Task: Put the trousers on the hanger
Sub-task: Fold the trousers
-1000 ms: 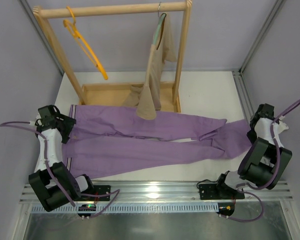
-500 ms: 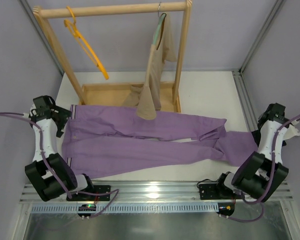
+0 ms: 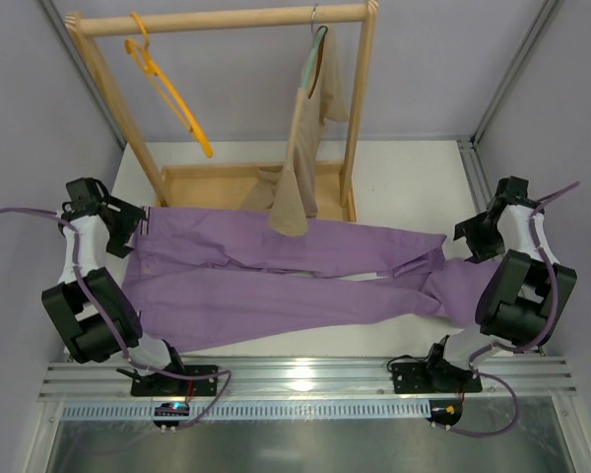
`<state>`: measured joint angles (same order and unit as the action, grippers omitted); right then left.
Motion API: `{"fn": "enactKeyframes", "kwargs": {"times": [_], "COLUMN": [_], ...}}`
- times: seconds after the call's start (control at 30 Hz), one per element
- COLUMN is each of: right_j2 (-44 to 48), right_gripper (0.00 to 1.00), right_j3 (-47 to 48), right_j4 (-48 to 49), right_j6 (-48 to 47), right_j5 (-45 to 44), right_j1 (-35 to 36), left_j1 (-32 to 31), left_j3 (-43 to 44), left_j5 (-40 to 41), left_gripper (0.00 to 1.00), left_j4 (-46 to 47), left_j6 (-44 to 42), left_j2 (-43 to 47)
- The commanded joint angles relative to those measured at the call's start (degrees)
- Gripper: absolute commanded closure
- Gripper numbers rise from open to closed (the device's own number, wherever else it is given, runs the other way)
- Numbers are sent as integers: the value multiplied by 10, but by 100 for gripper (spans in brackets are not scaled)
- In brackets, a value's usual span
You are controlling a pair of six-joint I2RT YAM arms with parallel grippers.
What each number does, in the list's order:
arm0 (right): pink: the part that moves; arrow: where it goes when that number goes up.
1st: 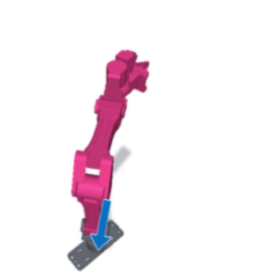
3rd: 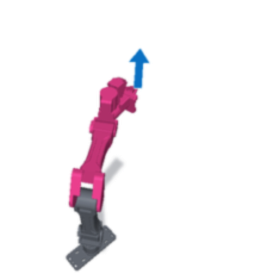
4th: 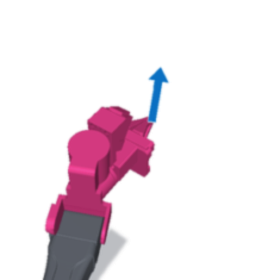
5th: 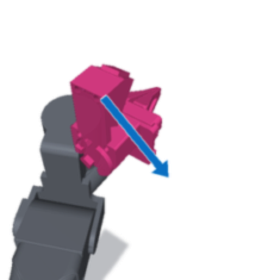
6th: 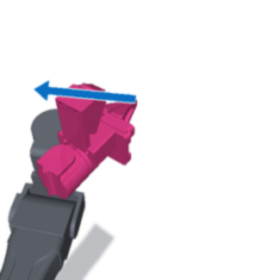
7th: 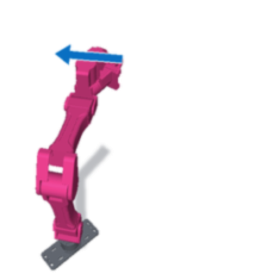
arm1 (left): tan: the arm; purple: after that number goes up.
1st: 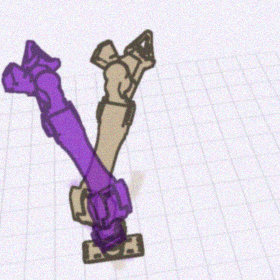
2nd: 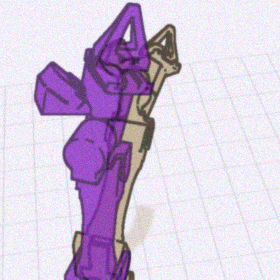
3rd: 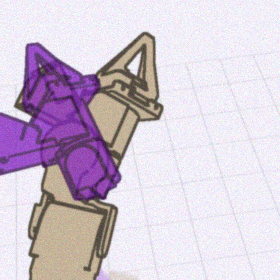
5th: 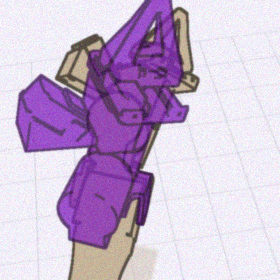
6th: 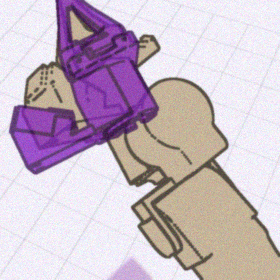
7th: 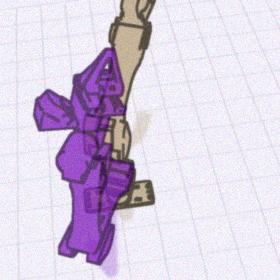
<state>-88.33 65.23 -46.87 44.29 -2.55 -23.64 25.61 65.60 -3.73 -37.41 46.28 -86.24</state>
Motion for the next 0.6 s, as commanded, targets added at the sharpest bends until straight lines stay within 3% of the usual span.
{"fn": "enactKeyframes", "kwargs": {"times": [0.0, 0.23, 0.57], "right_j2": [-24, -72, -109], "right_gripper": [37, 36, 36], "right_j3": [3, -22, 9], "right_j4": [17, 69, 5], "right_j6": [48, 153, 256], "right_j5": [58, 102, 105], "right_j1": [-2, -2, -36], "left_j1": [3, 4, 3], "left_j3": [23, 1, -25], "left_j5": [-34, -27, -24], "left_gripper": [19, 20, 20], "left_j4": [35, 55, 88], "left_j6": [-27, -27, -14], "left_j2": [4, 19, 23]}}
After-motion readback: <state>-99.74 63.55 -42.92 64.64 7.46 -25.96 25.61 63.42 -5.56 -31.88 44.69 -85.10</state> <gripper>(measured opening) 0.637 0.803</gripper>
